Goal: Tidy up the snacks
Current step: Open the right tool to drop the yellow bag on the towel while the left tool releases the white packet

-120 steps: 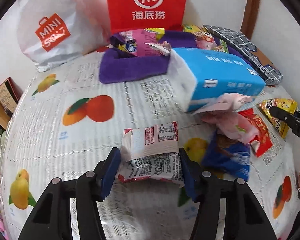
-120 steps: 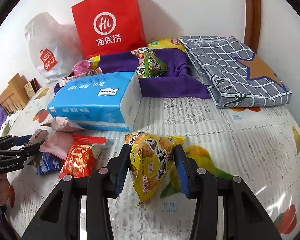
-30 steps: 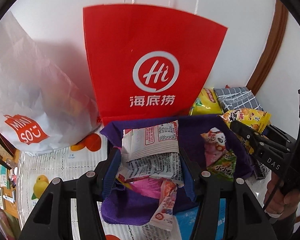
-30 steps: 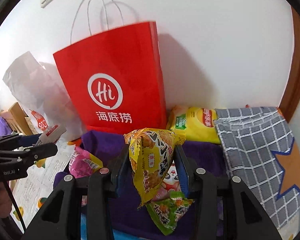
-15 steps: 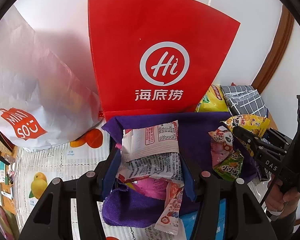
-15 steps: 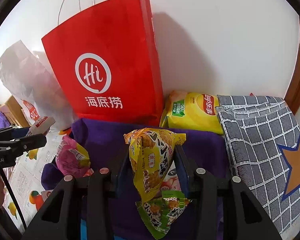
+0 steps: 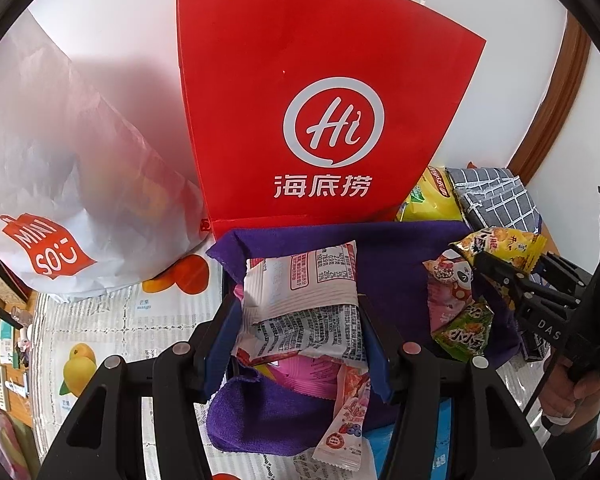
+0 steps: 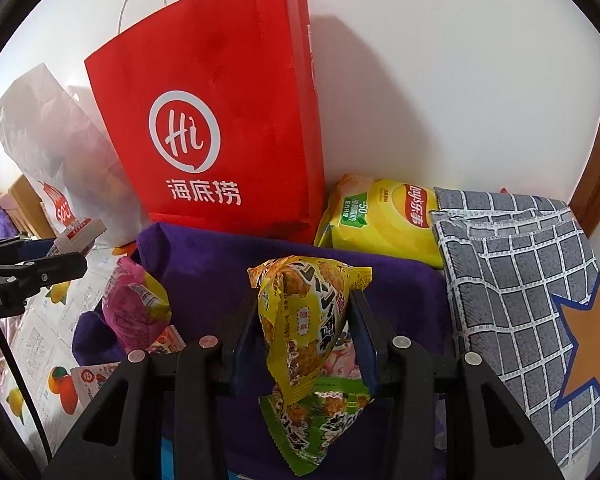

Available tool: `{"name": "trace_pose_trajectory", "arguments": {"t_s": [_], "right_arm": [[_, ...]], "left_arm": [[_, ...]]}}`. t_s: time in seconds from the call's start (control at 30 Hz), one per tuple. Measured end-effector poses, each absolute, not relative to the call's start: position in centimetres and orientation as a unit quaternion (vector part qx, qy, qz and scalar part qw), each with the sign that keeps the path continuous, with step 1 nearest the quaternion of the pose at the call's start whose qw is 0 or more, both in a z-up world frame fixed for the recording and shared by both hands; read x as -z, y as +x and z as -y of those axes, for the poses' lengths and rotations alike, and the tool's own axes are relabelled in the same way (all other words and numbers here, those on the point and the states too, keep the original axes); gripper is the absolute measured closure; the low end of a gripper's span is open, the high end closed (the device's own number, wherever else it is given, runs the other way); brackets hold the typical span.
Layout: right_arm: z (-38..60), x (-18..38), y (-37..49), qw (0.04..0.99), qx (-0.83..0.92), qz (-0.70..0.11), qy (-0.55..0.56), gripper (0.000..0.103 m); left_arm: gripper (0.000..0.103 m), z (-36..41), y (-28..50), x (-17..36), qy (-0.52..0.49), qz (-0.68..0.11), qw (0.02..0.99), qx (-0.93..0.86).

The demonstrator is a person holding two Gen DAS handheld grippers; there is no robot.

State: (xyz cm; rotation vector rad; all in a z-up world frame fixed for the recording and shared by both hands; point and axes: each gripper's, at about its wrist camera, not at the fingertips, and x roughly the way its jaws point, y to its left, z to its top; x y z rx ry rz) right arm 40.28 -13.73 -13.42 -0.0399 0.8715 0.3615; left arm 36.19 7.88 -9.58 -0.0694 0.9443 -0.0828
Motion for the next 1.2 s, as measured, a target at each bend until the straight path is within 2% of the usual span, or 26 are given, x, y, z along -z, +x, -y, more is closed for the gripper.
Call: {"name": "trace_pose_trajectory", "arguments": {"t_s": [0.47, 1.03, 1.2], "right_arm": [[14.8, 13.0, 40.4, 0.887, -0.169, -0.429, -0.025, 0.06], [11.6, 16.1, 40.3, 0.857, -0.199, -0.47, -0.071, 0.059], [11.6, 15.8, 40.1, 0.858, -0.193, -0.469, -0.079, 0.054]], "left_arm": [[0.048, -10.1, 36.4, 9.4, -0.057, -0.455, 0.888, 0.025], [0.048, -5.9, 37.8, 13.1, -0.051, -0.519, 0.851, 0.064], [0.046, -5.2, 37.9, 13.6, -0.04, -0.524, 0.849, 0.06]]}}
